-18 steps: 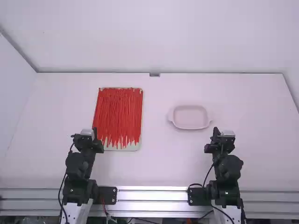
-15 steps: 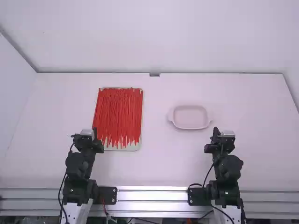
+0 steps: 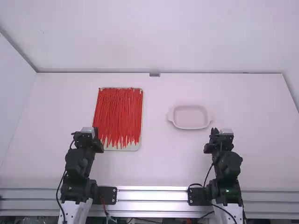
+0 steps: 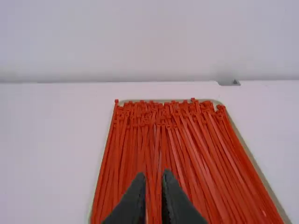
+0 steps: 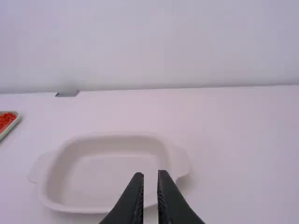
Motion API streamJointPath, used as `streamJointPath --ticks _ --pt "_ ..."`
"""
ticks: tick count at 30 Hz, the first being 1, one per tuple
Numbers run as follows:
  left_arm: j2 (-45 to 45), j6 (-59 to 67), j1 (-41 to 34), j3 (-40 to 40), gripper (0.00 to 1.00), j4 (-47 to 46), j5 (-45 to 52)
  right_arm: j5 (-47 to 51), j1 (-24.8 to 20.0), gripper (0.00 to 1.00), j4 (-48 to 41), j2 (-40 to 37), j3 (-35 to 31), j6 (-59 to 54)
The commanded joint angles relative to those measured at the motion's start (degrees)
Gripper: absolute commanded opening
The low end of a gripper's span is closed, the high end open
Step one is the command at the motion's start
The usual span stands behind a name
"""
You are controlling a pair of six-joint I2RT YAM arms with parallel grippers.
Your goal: Fasten the cable tie
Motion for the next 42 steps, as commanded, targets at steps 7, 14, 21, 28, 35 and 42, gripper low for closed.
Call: streamJointPath --ticks 7,14,21,28,35,42 --pt "9.85 0.19 -0.52 9.88 0.22 -2.69 1.76 -1.47 2.21 0.22 -1.92 10.26 9.99 -0.34" --pt "18.51 -0.36 -0.82 17.43 0.35 -5.60 3.35 -2.36 4.59 0.34 -1.91 19.81 16.67 -1.30" --pt "27.64 -3.38 -1.13 25.35 0.48 -8.05 4.48 -3.35 6.11 0.47 -1.89 29.30 23.69 0.25" --pt "37.77 0.50 -1.44 34.18 0.62 -9.72 3.72 -4.49 7.73 0.61 -6.49 38.78 31.50 9.25" --pt "47.77 -4.17 -1.80 42.92 0.76 -16.09 4.97 -5.85 10.02 0.75 -9.86 47.25 39.21 10.33" --pt "55.04 -3.17 -2.12 49.52 0.86 -25.01 9.40 -6.52 13.34 0.86 -21.11 53.30 44.90 6.80"
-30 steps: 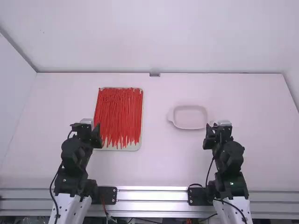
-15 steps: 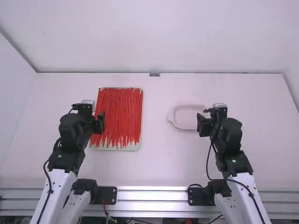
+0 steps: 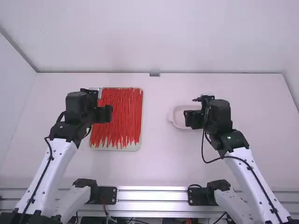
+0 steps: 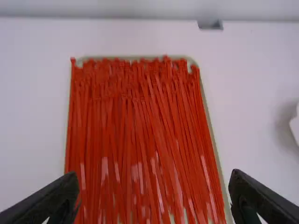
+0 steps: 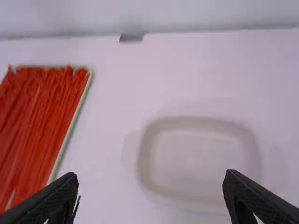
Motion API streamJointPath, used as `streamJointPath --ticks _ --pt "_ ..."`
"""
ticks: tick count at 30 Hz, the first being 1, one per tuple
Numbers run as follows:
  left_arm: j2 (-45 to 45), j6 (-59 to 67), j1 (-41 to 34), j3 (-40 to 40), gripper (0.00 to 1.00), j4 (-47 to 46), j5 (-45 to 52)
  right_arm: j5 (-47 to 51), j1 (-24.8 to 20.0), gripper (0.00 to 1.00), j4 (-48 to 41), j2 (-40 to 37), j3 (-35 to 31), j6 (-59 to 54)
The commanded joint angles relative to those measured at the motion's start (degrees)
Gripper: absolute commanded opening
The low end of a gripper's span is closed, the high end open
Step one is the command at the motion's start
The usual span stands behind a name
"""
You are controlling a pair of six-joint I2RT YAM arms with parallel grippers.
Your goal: Fasten the cable tie
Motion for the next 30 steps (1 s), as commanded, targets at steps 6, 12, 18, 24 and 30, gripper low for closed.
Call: streamJointPath --ticks 6,12,18,24,30 --pt "5.50 0.67 -0.76 6.08 0.92 -6.82 2.68 -3.51 1.68 0.93 -9.89 4.16 6.17 -1.58" --pt "8.90 0.01 -0.86 2.50 0.97 -3.61 3.44 -1.91 2.65 0.97 -11.83 7.18 8.74 0.80" --pt "9.92 -1.46 -0.85 0.16 0.99 -1.08 3.58 -2.42 2.27 0.98 -12.39 7.96 9.52 3.56" --pt "10.62 -1.49 -0.81 0.11 0.99 2.84 3.80 -6.34 3.58 0.98 -13.27 5.68 9.55 2.89" --pt "14.10 -1.29 -0.83 3.02 0.99 6.10 6.36 -6.73 5.31 0.98 -10.47 1.51 9.55 2.84"
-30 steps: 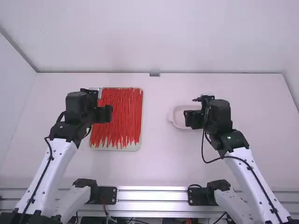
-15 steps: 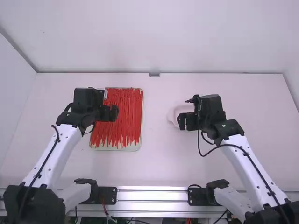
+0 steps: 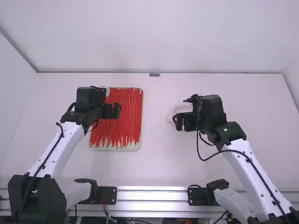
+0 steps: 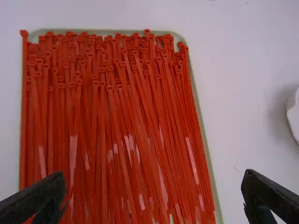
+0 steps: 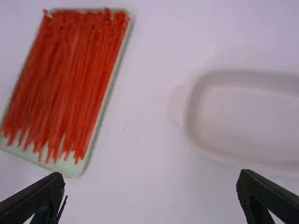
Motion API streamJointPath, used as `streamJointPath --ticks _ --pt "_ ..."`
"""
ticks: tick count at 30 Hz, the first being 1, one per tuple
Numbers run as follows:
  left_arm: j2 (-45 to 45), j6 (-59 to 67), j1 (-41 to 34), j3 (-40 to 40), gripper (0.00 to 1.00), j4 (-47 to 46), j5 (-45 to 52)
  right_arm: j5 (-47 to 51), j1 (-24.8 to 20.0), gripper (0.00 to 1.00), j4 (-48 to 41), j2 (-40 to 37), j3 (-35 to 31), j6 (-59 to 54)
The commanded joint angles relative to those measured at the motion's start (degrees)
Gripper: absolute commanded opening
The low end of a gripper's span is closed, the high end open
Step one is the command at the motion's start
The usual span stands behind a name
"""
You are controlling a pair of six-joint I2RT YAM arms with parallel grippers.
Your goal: Fasten the cable tie
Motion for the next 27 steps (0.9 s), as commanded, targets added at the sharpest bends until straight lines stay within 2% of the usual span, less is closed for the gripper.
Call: streamJointPath --ticks 1,6,10,15,22,27 --pt "2.64 -0.31 -0.48 3.43 0.99 -0.09 1.27 -0.72 0.48 0.99 1.29 -2.71 1.84 -0.02" --pt "10.25 -0.74 -0.46 12.61 0.99 -3.96 -2.10 -4.33 -1.18 0.99 5.97 -1.95 2.27 1.62" --pt "16.83 -0.70 -0.46 20.24 0.99 -8.72 -6.16 -7.93 -2.03 0.99 5.40 1.16 3.50 0.42" --pt "25.81 0.13 1.03 29.27 0.99 -12.50 -5.95 -10.54 -1.51 0.99 4.85 4.57 4.46 -1.97" --pt "32.28 0.20 4.85 31.89 1.00 -11.45 -2.95 -10.12 0.96 0.98 4.79 5.53 4.46 -1.97" --pt "34.84 1.73 4.83 31.74 0.98 -9.40 -6.25 -10.10 2.82 0.98 4.83 5.44 4.46 -1.99"
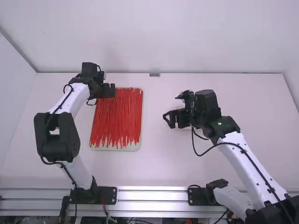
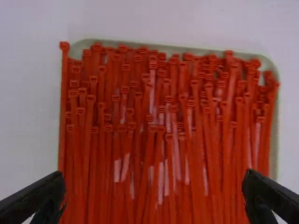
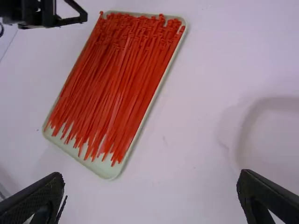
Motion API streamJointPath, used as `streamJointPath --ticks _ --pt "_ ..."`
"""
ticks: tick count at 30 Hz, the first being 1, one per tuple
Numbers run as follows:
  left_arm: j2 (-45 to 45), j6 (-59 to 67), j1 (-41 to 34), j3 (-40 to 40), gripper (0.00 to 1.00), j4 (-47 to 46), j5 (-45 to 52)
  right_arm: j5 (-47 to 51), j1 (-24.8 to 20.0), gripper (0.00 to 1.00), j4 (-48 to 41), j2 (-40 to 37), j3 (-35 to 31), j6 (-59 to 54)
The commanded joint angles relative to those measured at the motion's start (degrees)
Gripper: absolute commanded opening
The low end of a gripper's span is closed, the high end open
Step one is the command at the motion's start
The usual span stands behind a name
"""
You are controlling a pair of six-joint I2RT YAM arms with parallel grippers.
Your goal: Fasten the cable tie
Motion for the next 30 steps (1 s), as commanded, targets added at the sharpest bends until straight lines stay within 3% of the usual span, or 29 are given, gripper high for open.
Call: streamJointPath --ticks 1,10,13,16,21,30 --pt "1.22 2.16 -0.52 1.09 0.97 0.66 -0.94 -0.50 0.85 0.98 -0.02 0.26 2.23 -0.39" --pt "6.01 3.65 -0.55 -0.81 0.87 7.30 -0.83 -0.55 1.31 0.98 -0.72 0.37 2.23 0.24" --pt "7.08 3.34 -0.55 -2.34 0.78 9.68 -0.83 -0.57 1.33 0.99 -1.66 0.37 2.23 0.24" --pt "7.08 3.32 -0.55 -4.15 0.59 12.15 -0.81 -0.52 1.33 0.99 -2.34 0.37 2.23 0.20" --pt "7.10 3.32 -0.55 -6.82 0.44 16.11 -0.33 -0.57 1.33 0.99 -2.62 0.37 2.23 0.20" --pt "7.10 3.30 -0.55 -10.51 0.45 19.93 -0.37 -0.55 1.33 0.99 -2.78 0.37 2.23 0.20"
